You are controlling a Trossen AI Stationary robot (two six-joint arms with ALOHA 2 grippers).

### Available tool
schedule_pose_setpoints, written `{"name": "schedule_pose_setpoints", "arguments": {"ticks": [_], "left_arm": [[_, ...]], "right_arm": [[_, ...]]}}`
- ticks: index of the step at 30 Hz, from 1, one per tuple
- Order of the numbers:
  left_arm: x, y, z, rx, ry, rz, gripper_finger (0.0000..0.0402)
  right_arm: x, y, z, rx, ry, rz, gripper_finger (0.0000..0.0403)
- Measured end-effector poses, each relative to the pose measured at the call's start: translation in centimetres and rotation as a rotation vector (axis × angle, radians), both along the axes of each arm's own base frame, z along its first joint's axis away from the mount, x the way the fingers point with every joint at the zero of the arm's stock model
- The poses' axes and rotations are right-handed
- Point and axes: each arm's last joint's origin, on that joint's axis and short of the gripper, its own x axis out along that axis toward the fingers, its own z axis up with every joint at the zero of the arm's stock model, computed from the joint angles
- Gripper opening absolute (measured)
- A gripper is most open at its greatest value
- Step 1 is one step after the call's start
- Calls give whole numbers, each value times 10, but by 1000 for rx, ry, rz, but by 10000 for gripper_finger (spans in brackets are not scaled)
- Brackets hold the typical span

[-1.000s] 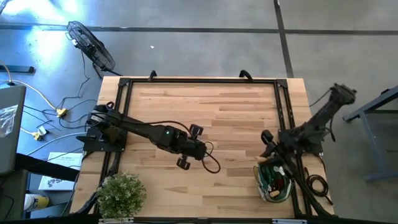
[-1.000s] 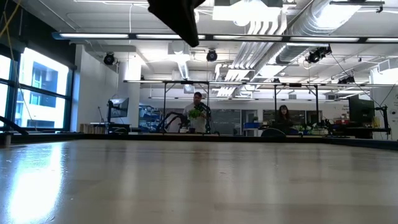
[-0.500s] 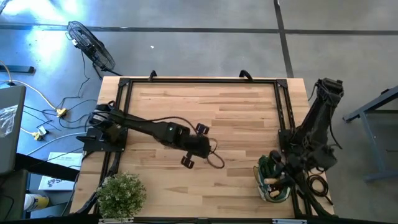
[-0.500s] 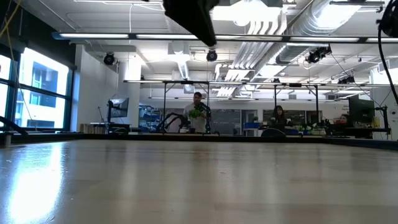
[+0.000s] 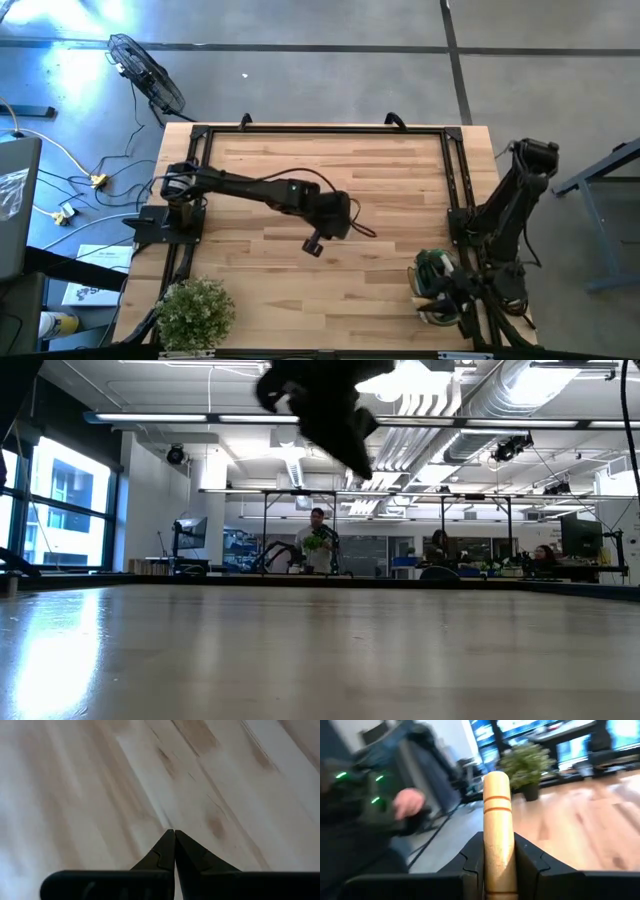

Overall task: Pick & Place Garden tools in Gardening bag
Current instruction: Put the brown trowel into the green gardening bag

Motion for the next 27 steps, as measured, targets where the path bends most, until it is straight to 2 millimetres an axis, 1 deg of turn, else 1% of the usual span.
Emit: {"name": "schedule_pose_setpoints", "arguments": {"ticks": [1,4,9,15,18,23,27], "left_arm": [[-3,1,-3,-17,35,-9,1],[-4,2,-3,-52,52,-32,1],[-14,-3,-5,-69,144,-65,1],[-24,-15,-7,-139,244,-139,1],[-26,-24,-8,-166,248,-178,1],[-28,-36,-12,-136,235,-261,1],[-26,-36,-11,-125,207,-284,1]], "right_arm": [[1,2,-2,6,-4,-35,54],[3,9,-12,28,-9,-163,54],[-2,19,-32,63,-21,-390,54],[-15,22,-36,71,-50,-575,54],[-16,23,-36,67,-51,-581,54],[-12,21,-34,6,-54,-598,54],[-10,20,-30,-44,-56,-605,54]]}}
